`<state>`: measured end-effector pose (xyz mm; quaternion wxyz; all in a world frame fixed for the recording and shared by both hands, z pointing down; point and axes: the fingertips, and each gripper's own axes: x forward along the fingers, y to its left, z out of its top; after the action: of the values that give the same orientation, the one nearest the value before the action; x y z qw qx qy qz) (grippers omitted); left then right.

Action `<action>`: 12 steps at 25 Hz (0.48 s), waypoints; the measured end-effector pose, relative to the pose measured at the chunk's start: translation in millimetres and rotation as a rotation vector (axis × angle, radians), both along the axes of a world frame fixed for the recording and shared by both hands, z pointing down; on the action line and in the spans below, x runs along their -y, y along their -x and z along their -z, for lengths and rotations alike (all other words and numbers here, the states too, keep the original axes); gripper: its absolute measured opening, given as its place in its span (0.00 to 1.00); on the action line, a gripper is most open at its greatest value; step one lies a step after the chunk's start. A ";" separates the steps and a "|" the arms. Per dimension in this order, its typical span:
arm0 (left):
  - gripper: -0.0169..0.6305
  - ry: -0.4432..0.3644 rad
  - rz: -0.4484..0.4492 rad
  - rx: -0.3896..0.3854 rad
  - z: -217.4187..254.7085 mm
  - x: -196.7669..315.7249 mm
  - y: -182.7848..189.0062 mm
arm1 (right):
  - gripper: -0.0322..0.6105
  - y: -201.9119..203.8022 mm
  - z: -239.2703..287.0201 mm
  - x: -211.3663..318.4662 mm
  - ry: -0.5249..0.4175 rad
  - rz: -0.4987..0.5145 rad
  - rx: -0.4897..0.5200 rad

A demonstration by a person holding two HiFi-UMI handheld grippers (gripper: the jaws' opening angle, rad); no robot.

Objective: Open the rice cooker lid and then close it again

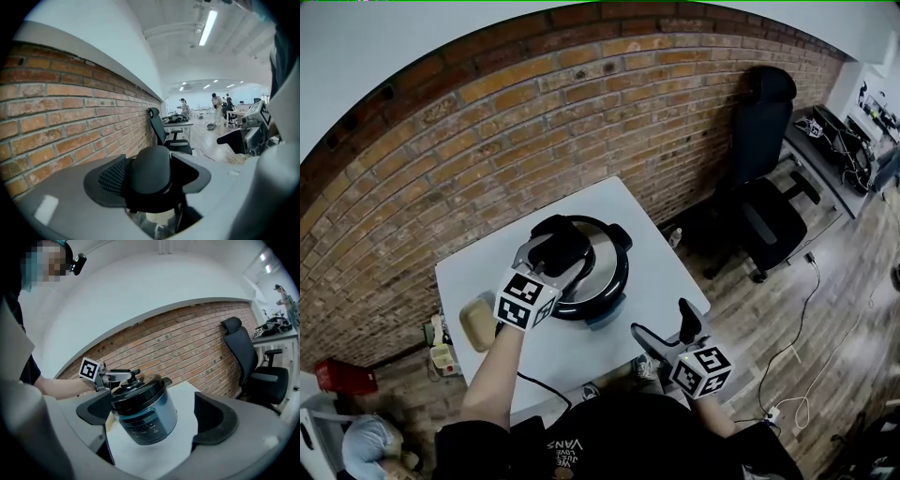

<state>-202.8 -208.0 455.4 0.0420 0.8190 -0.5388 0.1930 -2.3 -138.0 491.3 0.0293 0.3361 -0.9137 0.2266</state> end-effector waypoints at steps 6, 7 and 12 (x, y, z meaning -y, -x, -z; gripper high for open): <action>0.46 -0.123 0.109 -0.018 19.7 -33.0 25.4 | 0.91 12.3 9.1 -12.8 -0.033 -0.004 0.009; 0.46 -0.141 0.124 -0.024 23.5 -41.2 31.1 | 0.91 15.5 10.2 -16.2 -0.038 -0.005 0.010; 0.46 -0.192 0.168 -0.040 32.8 -84.7 51.1 | 0.90 28.7 19.4 -29.0 -0.076 -0.028 0.021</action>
<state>-253.9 -123.3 422.6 -0.0099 0.7750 -0.6204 0.1201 -31.0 -109.0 472.0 0.0039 0.3475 -0.9171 0.1955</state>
